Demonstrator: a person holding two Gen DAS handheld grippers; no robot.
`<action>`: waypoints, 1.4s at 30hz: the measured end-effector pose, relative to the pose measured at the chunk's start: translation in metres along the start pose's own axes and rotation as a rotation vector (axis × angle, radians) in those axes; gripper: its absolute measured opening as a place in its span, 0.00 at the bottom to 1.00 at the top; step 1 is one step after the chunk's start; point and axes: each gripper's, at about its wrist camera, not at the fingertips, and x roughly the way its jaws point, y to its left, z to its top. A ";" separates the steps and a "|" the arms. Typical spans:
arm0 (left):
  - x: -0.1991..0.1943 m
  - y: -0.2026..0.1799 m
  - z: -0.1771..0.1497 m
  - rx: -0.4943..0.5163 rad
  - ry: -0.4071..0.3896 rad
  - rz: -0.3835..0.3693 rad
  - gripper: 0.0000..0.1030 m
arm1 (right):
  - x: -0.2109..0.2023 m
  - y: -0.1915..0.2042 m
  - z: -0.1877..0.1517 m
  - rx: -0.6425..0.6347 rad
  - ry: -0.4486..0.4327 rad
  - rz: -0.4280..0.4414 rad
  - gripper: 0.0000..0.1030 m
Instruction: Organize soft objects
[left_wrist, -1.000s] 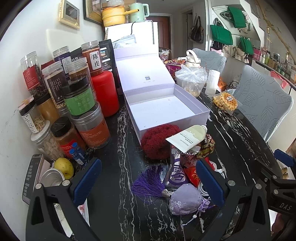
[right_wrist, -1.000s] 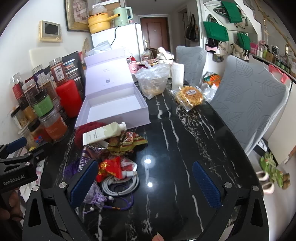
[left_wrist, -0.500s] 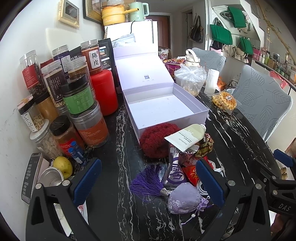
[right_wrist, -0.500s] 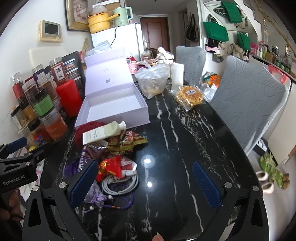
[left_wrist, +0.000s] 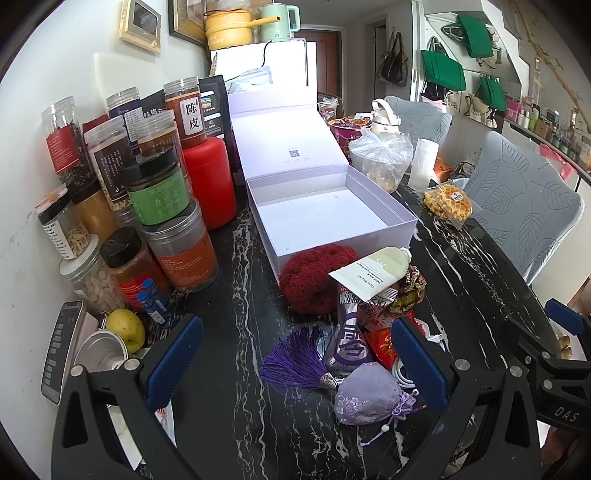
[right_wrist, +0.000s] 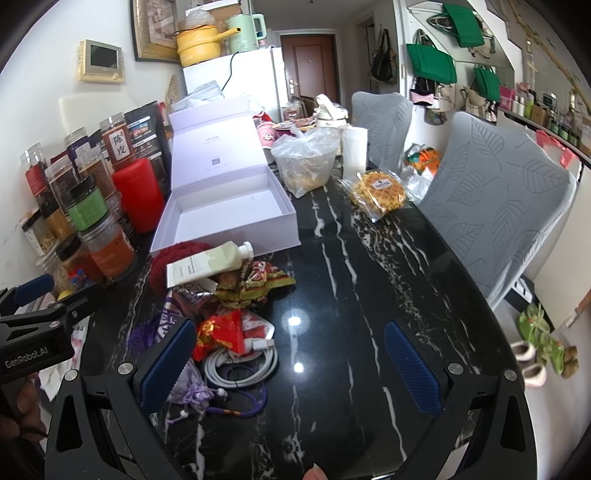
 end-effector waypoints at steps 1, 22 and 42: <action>0.000 0.000 0.000 0.000 0.000 0.000 1.00 | 0.000 0.000 0.000 0.000 0.000 0.000 1.00; -0.021 0.006 -0.012 -0.021 -0.026 -0.003 1.00 | -0.020 0.005 -0.007 -0.011 -0.027 0.017 1.00; -0.015 0.027 -0.054 -0.078 0.038 -0.039 1.00 | -0.005 0.018 -0.046 -0.045 0.034 0.121 1.00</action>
